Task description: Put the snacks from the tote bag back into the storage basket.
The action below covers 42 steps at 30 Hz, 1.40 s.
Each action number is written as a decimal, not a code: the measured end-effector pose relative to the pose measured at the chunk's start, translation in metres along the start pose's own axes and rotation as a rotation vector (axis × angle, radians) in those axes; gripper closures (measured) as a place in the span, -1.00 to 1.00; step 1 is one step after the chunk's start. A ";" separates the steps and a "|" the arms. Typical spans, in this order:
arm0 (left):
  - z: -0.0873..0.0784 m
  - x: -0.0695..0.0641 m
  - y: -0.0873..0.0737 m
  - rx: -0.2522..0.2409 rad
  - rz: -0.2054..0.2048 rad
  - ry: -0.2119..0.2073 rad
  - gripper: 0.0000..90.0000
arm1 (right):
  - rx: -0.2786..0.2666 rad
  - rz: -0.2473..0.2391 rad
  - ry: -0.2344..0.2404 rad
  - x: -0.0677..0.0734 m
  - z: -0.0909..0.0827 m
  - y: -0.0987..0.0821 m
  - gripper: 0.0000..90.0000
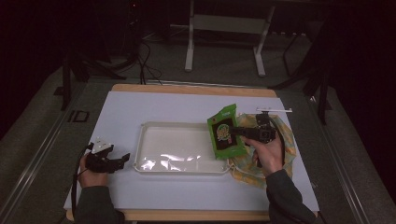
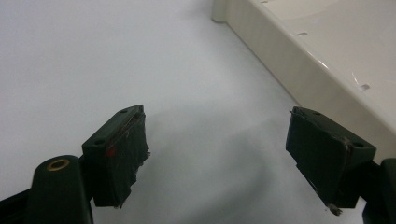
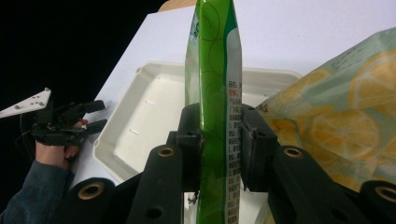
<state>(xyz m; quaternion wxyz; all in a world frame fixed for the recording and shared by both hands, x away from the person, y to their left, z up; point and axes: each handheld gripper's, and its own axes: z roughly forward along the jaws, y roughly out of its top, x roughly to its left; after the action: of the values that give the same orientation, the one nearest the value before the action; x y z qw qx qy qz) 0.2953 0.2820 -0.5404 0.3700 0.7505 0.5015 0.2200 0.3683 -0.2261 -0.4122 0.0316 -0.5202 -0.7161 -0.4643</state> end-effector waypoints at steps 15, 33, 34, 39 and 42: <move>0.000 0.000 0.000 -0.001 0.000 -0.001 -0.54 | 0.023 0.001 0.000 0.001 0.016 -0.010 0.61; 0.000 0.000 0.000 -0.001 0.002 0.000 -0.54 | 0.044 0.008 0.000 0.002 0.030 -0.018 0.61; 0.000 0.000 0.000 -0.001 0.002 0.000 -0.54 | 0.045 0.007 -0.003 0.002 0.031 -0.019 0.61; 0.000 0.000 0.000 -0.001 0.003 0.000 -0.54 | 0.053 0.009 -0.007 0.002 0.037 -0.023 0.61; 0.000 0.000 0.000 0.000 0.003 0.000 -0.54 | 0.058 0.008 -0.013 0.002 0.040 -0.026 0.61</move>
<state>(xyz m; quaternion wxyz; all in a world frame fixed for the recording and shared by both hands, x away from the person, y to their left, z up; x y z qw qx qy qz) 0.2951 0.2818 -0.5403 0.3699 0.7513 0.5001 0.2207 0.3651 -0.1976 -0.4501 0.0438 -0.5249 -0.7273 -0.4400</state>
